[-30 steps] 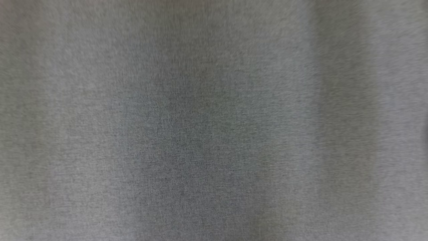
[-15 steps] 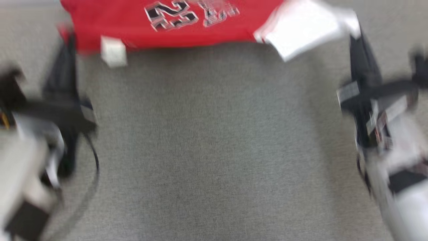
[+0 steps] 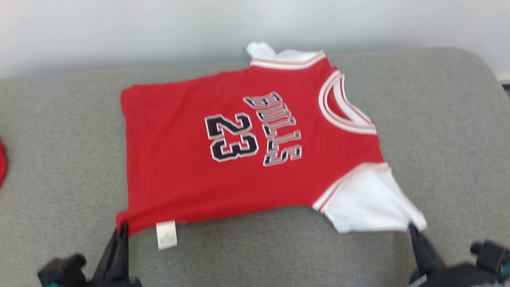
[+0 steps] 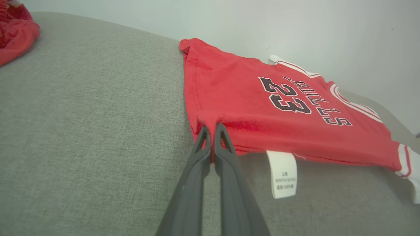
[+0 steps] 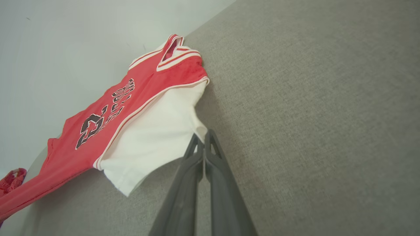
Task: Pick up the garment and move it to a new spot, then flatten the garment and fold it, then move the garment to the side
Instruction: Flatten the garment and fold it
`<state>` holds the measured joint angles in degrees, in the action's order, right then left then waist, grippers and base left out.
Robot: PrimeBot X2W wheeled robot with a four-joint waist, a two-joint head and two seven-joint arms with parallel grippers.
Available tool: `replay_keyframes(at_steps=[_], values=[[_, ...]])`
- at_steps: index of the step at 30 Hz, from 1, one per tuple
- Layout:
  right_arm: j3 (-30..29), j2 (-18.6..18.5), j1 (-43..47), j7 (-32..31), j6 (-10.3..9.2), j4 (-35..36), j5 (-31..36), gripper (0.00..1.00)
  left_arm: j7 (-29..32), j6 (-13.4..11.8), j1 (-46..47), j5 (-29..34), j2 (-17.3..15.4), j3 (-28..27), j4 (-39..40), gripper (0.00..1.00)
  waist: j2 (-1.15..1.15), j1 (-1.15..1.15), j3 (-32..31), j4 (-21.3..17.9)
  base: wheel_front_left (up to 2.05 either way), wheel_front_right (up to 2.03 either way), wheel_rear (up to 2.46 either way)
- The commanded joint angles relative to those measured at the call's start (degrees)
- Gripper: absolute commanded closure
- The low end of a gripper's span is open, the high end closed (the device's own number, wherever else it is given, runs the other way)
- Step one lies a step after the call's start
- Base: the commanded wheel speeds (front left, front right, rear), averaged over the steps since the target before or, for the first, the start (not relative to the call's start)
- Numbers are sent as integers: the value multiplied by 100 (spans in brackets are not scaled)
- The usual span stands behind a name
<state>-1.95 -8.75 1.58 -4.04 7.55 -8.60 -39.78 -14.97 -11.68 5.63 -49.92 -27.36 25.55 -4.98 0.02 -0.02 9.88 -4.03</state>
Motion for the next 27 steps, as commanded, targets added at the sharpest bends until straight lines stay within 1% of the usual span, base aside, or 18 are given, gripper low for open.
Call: replay_keyframes(at_steps=[1, 4, 8, 10, 14, 18, 20, 23, 27], values=[[-86, 110, 234, -160, -14, 102, 40, 100, -24, -70, -145, 193, -80, 13, -78, 100, -2, 2, -233, 126, 0, 0, 0], [-282, 287, 791, -679, -14, 477, 158, 100, -23, -178, -399, 431, -77, 54, -258, 100, -2, 2, -340, 178, 0, 0, 0], [-484, 483, 1349, -1183, -14, 899, 245, 100, -24, -168, -598, 579, -65, -20, -467, 100, -2, 2, -424, 216, 0, 0, 0], [-594, 522, 1465, -1338, -13, 1083, 276, 100, -24, -130, -696, 560, -7, -68, -493, 100, -2, 2, -437, 203, 0, 0, 0], [-634, 576, 1463, -1501, -14, 1263, 194, 100, -24, -111, -699, 615, 35, -101, -529, 100, -2, 2, -444, 186, 0, 0, 0], [-560, 585, 1179, -1519, -13, 1480, -8, 100, -24, -34, -556, 645, 88, -141, -486, 100, -2, 2, -416, 158, 0, 0, 0], [-505, 587, 883, -1479, -13, 1509, 17, 100, -23, 0, -440, 670, 80, -154, -434, 100, -2, 2, -378, 140, 0, 0, 0], [-421, 588, 329, -1553, -14, 1356, 215, 100, 84, 33, -127, 696, 27, -140, -416, 100, -2, 2, -329, 138, 0, 0, 0], [-319, 491, -574, -1746, -13, 836, 466, 100, 361, 167, 414, 724, -14, -69, -590, 100, -2, 2, -245, 136, 0, 0, 0]])
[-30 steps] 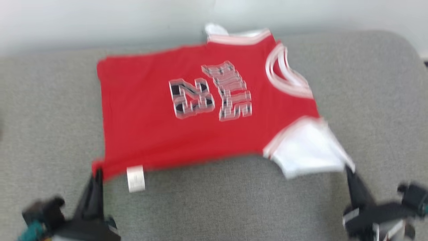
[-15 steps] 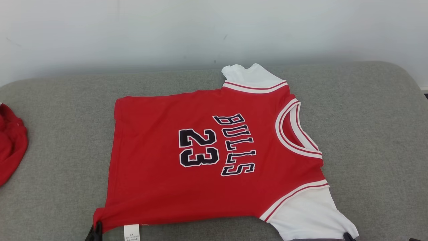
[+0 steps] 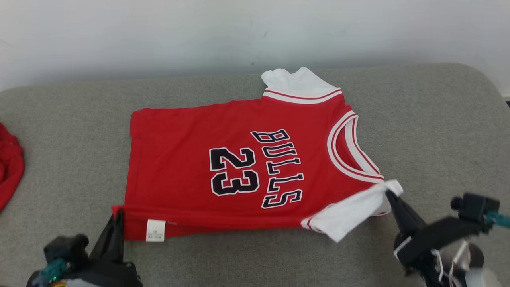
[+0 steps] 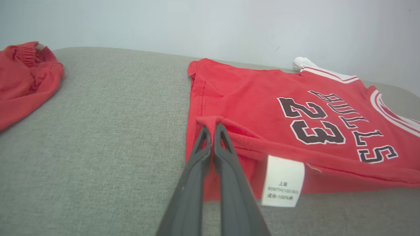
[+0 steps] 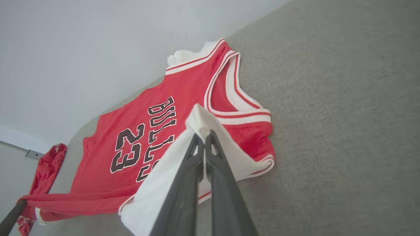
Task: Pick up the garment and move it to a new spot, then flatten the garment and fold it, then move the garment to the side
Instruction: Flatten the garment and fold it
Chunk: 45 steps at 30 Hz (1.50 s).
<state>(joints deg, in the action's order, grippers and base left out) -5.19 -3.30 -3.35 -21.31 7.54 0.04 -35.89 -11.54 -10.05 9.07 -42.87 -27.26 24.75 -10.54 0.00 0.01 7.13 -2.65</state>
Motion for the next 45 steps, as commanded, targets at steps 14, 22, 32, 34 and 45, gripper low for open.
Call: replay_keyframes(at_steps=[14, 22, 32, 34, 45], values=[[167, -125, -3065, 292, -13, -3510, 517, 100, 367, 666, 1540, -21, 260, 256, -1537, 100, 0, -1, 463, -7, 0, 0, 0], [623, -243, -3676, 1133, -12, -4574, 485, 0, 119, 945, 2082, 127, 492, 434, -2464, 0, 0, -1, 467, 66, 0, 0, 0], [1465, -746, -3186, 2285, -13, -4389, 210, 0, -324, 789, 1717, 269, 624, 249, -2347, 0, 0, -1, 202, 108, 0, 0, 0], [1608, -886, -2948, 2471, -13, -4246, 174, 0, -350, 712, 1462, 305, 632, 187, -2122, 0, 0, -1, 163, 110, 0, 0, 0], [1793, -1118, -2139, 2470, -12, -4033, -33, 0, -313, 517, 655, 230, 628, 219, -1671, 0, 0, -1, 273, 14, 0, 0, 0]])
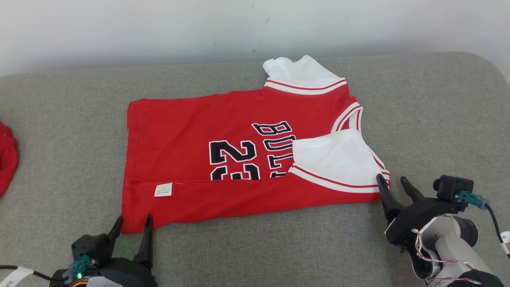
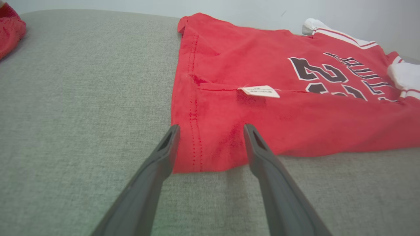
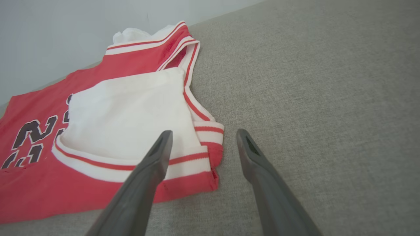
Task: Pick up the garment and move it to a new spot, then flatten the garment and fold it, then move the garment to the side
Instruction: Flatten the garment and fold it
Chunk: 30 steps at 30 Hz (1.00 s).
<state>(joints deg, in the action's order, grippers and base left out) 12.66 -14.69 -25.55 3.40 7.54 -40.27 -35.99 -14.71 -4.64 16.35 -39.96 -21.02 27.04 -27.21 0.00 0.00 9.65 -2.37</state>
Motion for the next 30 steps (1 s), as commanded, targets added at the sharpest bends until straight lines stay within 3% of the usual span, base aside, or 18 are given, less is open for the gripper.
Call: replay_keyframes(at_steps=[1, 8, 9, 10, 11, 12, 13, 18, 22, 30], values=[[19, 24, 79, -17, -13, -44, 9, 0, 4, -26, -75, -67, 3, -7, -36, 0, 0, 0, 43, -15, 0, 0, 0], [130, 164, -112, -35, -12, -425, 120, 0, 32, 70, 125, -152, 138, -10, -400, 0, 0, 0, 137, 60, 0, 0, 0], [167, 175, -127, -51, -13, -484, 150, 9, 40, 105, 166, -161, 163, 6, -473, 0, 0, 0, 142, 73, 0, 0, 0], [192, 201, -135, -42, -13, -531, 154, 59, 50, 127, 182, -216, 205, -4, -548, 9, 0, 0, 144, 88, 0, 0, 0], [208, 233, -150, -37, -13, -586, 137, 100, 76, 167, 209, -218, 231, 23, -656, 53, 0, 0, 137, 109, 0, 0, 0], [223, 252, -171, -34, -12, -634, 114, 100, 70, 200, 240, -208, 243, 39, -723, 71, 0, 0, 126, 122, 0, 0, 0], [232, 253, -179, -21, -13, -667, 90, 100, 55, 234, 263, -234, 286, 37, -786, 100, 0, 0, 101, 140, 0, 0, 0], [286, 139, -90, 158, -13, -684, 24, 100, 3, 365, 291, -164, 394, 114, -1040, 100, 0, 0, -113, 197, 0, 0, 0], [218, -11, 394, 315, -13, -358, -182, 100, -28, 309, -126, -83, 311, 57, -803, 100, 0, 0, -401, 252, 0, 0, 0], [-114, -170, 1610, 171, -13, 637, -268, 100, 67, -77, -975, -69, 104, 25, 96, 100, 0, 0, -582, 329, 0, 0, 0]])
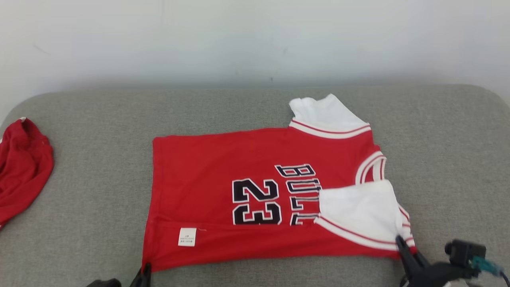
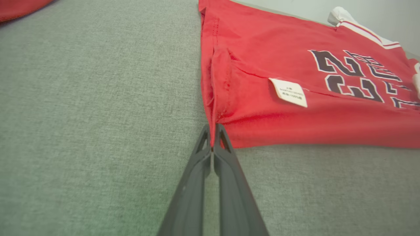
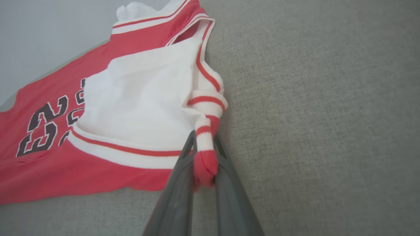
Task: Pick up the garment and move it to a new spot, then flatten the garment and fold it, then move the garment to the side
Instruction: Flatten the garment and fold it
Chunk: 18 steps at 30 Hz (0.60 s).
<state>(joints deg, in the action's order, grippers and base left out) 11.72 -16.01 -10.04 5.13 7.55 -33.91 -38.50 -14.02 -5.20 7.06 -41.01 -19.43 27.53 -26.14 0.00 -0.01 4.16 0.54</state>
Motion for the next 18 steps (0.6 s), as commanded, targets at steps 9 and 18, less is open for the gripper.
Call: replay_keyframes(at_steps=[9, 18], values=[[-818, 432, 1508, -941, -14, 1624, 317, 100, 333, -412, -598, -94, -304, -99, 823, 100, 0, 1, 84, -52, 0, 0, 0], [-1602, 985, 1743, -1331, -14, 2394, 647, 0, 279, -479, -633, -149, -280, -142, 894, 0, 0, 1, 106, -69, 0, 0, 0]])
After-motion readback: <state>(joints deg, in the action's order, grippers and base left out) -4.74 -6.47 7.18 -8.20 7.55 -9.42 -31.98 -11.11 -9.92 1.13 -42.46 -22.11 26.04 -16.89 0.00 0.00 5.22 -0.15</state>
